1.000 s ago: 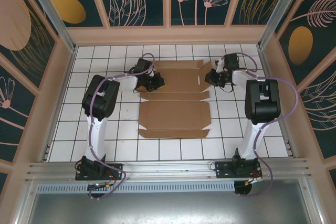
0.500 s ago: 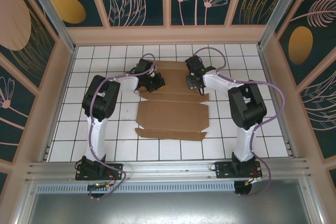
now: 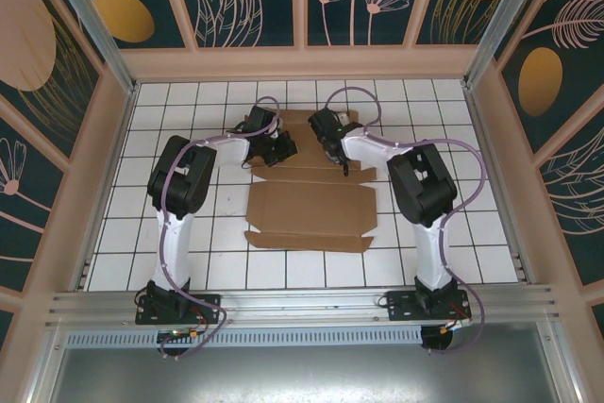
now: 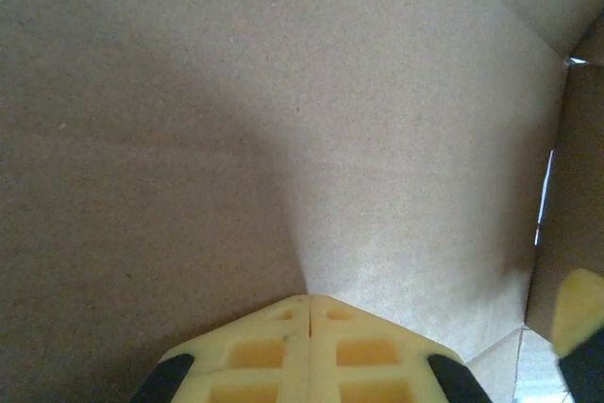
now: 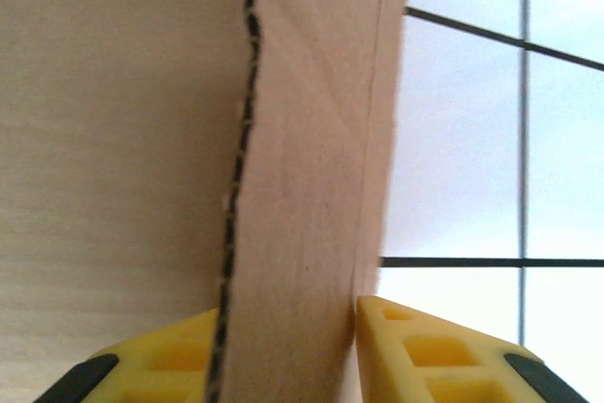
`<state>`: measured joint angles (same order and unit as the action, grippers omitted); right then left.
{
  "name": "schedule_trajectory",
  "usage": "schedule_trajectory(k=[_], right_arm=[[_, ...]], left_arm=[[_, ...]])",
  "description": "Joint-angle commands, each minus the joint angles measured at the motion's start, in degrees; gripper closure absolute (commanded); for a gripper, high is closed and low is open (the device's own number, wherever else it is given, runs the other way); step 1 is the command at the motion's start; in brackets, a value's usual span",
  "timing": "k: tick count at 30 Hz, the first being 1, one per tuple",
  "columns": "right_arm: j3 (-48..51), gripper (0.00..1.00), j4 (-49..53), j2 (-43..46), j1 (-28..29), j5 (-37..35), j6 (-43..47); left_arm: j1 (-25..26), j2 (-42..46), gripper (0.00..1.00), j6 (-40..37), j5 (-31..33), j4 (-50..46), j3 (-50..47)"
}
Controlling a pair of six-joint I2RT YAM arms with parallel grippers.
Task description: Fold the paper box
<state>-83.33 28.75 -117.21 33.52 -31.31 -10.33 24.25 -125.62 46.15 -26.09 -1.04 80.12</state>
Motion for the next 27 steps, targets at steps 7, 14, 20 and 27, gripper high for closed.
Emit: schedule_trajectory(k=[7,14,20,27], right_arm=[[8.05,0.75,-0.56,10.35,-4.41,-5.34,0.8],[6.52,1.0,-1.23,4.94,-6.32,-5.74,4.37],[1.22,0.92,0.51,-3.49,-3.28,-10.89,3.83],[5.2,0.51,-0.86,9.16,-9.36,-0.88,-4.55]], left_arm=[[0.72,-2.08,0.98,-0.88,2.54,-7.4,-2.29],[0.67,-2.61,0.98,-0.8,2.19,-7.63,-1.55],[0.71,-2.86,0.97,-1.25,2.18,-8.52,-0.85],[0.71,0.59,0.91,-3.18,2.08,-9.71,0.41]])
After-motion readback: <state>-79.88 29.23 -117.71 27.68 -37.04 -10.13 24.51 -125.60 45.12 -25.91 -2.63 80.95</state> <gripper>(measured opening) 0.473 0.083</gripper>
